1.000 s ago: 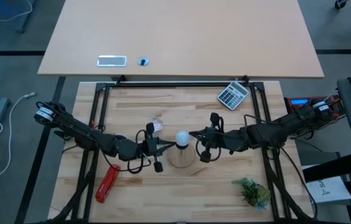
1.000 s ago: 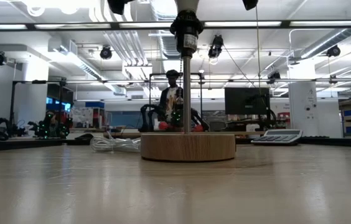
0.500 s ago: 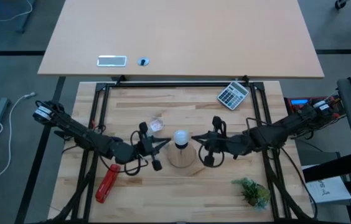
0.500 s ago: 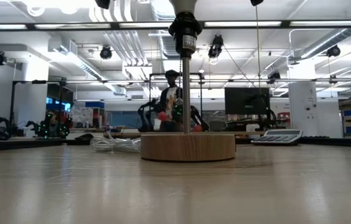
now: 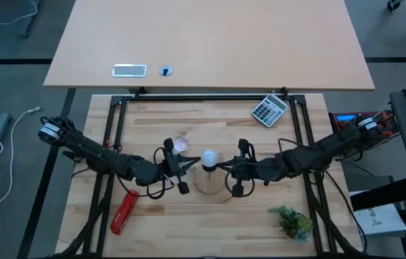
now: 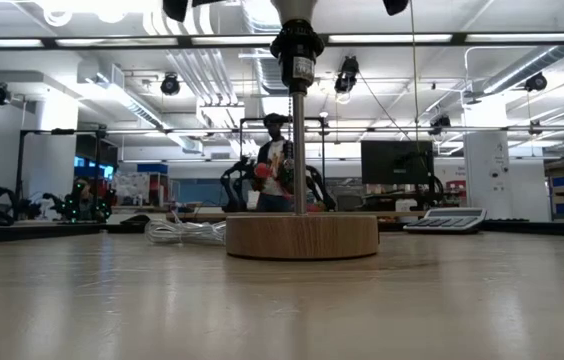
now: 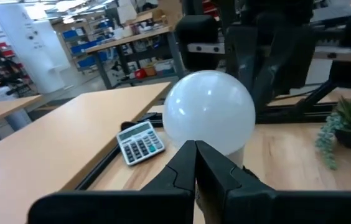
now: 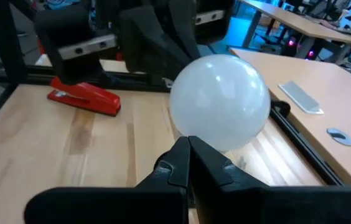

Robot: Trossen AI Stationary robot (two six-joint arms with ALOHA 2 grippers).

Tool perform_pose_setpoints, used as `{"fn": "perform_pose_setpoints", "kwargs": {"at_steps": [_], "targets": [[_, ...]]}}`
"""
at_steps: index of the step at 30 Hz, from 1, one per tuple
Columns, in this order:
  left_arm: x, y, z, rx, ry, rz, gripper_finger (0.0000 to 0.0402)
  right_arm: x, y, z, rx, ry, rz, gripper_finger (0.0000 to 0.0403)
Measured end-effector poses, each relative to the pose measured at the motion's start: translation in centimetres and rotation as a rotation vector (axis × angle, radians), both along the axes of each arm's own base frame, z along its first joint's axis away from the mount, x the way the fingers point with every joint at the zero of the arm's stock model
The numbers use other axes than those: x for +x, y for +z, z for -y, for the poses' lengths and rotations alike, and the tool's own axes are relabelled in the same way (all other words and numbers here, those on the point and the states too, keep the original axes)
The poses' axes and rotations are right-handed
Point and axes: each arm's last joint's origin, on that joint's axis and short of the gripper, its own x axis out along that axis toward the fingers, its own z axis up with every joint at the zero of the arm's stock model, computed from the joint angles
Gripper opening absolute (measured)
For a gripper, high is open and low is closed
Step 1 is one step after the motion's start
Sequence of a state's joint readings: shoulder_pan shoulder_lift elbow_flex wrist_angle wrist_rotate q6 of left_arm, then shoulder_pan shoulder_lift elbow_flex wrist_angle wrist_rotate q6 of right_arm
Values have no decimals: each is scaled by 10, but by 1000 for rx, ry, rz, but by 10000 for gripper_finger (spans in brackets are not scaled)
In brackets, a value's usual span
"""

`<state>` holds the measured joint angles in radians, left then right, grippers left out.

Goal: Screw lightbulb
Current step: Remove the lightbulb from the brown lamp

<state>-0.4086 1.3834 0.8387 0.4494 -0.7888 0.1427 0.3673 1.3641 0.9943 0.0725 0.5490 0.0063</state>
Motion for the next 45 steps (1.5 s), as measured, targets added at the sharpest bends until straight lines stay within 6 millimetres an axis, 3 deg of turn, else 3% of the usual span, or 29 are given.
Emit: {"fn": "perform_pose_setpoints", "kwargs": {"at_steps": [11,17,22,32,45], "targets": [[1,0,3,-35,-106,9,0,1,-2,7,-95,-142,-14,0],[-2,0,8,-25,-60,9,0,1,-2,9,-124,-169,-20,0],[-7,0,15,9,1,-4,0,-1,-1,7,-119,-163,-15,0],[-4,-5,8,32,94,-26,0,-7,4,-1,-83,-125,7,0],[3,-6,7,23,31,1,0,-10,7,-4,-94,-126,20,0]]}}
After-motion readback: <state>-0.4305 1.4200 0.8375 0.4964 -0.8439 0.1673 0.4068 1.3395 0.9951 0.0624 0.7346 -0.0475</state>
